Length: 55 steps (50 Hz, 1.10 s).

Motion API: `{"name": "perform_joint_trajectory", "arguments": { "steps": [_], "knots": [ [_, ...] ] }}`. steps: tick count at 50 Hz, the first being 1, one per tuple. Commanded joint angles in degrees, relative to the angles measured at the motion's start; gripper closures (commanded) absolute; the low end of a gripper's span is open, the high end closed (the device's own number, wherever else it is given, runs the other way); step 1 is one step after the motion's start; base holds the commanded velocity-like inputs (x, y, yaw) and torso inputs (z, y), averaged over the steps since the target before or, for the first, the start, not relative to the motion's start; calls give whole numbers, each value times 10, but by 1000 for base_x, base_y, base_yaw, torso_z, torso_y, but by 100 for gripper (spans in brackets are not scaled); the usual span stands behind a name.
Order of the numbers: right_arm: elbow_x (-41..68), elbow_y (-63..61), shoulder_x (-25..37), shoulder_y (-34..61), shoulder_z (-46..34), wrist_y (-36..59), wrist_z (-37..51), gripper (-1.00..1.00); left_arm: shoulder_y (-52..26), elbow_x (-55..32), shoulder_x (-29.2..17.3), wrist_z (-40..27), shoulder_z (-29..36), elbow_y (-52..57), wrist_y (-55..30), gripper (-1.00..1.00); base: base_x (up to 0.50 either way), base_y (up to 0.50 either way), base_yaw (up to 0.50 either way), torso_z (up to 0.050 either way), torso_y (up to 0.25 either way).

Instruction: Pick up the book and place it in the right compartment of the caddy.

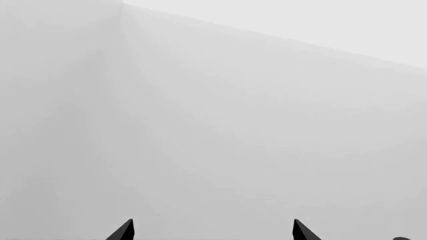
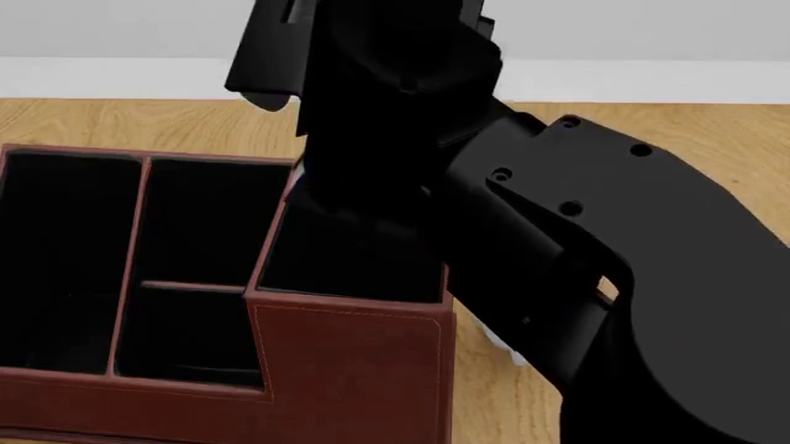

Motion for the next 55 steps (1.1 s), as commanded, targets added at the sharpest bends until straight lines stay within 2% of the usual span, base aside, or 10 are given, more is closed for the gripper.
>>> {"name": "perform_joint_trajectory", "arguments": {
  "steps": [1, 47, 48, 55],
  "knots": [
    [-30, -1, 0, -14, -8, -29, 14, 100, 10, 2, -2, 0, -6, -3, 6, -100, 0, 0, 0, 0, 0],
    [-41, 12, 0, -73, -8, -60, 49, 100, 27, 5, 5, 13, -14, -24, 17, -100, 0, 0, 0, 0, 1],
    [-41, 13, 0, -72, -8, -60, 52, -100, 27, 4, 5, 13, -14, -23, 17, -100, 0, 0, 0, 0, 0],
    [-38, 17, 0, -69, -8, -63, 57, -100, 30, 5, 7, 14, -15, -26, 19, -100, 0, 0, 0, 0, 0]
  ]
}}
